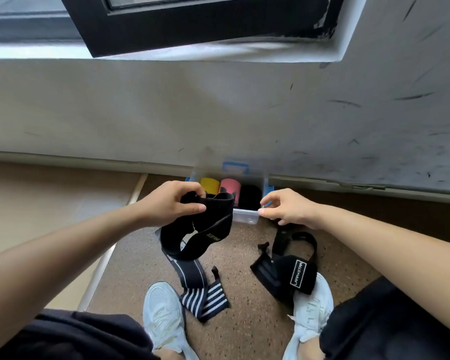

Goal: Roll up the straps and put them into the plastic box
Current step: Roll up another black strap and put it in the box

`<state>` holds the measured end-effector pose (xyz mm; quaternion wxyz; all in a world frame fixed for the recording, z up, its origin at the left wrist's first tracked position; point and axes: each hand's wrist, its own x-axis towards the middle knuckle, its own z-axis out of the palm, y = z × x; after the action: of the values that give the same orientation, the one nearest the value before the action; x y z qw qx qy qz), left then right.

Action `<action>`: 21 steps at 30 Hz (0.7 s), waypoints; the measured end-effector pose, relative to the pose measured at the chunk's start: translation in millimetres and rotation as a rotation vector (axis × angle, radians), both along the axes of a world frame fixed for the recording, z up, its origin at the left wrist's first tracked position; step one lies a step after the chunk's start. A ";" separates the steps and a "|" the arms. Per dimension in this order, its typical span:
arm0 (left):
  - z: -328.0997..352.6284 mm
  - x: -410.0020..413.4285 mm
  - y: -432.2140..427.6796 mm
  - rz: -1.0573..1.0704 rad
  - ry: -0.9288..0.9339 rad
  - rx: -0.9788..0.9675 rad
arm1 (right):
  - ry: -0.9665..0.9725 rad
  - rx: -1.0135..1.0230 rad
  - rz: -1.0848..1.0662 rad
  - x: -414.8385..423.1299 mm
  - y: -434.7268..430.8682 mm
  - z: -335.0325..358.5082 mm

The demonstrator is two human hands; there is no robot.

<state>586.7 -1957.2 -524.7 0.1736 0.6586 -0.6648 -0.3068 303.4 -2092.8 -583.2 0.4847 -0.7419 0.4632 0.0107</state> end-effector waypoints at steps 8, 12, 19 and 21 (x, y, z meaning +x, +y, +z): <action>26.0 -17.2 -7.1 0.171 0.428 -0.040 | -0.390 0.442 -0.155 26.9 41.8 50.5; 21.1 -22.9 -16.1 0.324 0.542 -0.020 | -0.548 0.347 -0.287 24.0 37.9 51.0; 8.7 -31.5 -23.1 0.363 0.474 0.033 | -0.608 0.257 -0.355 17.7 24.1 50.5; 11.6 -37.6 -24.0 0.348 0.440 0.014 | -0.629 0.302 -0.385 20.1 21.8 52.9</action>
<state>549.1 -1981.1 -513.1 0.3594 0.6816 -0.4858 -0.4126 323.6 -2071.0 -530.2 0.6995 -0.5292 0.4160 -0.2399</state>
